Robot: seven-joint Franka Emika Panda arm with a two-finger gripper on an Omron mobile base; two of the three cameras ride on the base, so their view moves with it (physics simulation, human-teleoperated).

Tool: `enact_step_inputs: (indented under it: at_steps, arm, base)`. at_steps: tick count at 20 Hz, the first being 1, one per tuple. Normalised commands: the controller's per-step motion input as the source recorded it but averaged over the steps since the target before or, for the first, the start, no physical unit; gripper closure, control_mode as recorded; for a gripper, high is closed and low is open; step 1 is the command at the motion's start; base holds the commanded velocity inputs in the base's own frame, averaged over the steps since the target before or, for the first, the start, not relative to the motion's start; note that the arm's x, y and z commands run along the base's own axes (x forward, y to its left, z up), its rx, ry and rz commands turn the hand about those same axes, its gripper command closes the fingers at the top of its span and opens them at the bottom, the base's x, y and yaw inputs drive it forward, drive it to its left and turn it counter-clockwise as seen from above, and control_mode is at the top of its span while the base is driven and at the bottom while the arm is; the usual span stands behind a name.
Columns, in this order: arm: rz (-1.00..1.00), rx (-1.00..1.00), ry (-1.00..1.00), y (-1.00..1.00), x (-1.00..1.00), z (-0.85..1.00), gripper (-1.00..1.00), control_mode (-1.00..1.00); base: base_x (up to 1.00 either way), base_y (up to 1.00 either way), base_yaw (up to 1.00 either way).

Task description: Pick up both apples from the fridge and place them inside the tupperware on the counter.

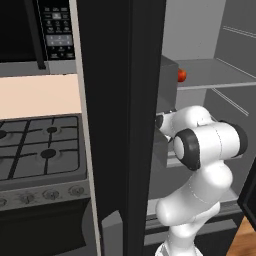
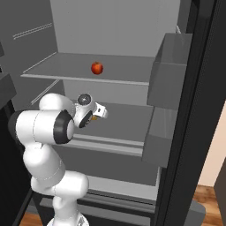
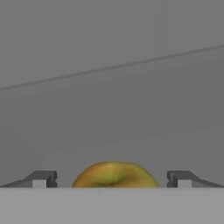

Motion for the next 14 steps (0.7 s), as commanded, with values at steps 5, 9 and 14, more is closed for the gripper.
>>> enact_step_inputs:
  at_steps: [5, 9, 14]
  arm:
    - [0.00, 0.00, 0.00, 0.04, 0.00, -0.17, -1.00, -1.00]
    - [0.00, 0.00, 0.01, 0.03, -0.07, -0.24, 1.00, -1.00]
    - [0.00, 0.00, 0.01, 0.05, -0.24, -0.31, 1.00, -1.00]
  base:
    - [0.00, 0.00, 0.00]
    - [0.00, 0.00, 0.00]
    - [0.00, 0.00, 0.00]
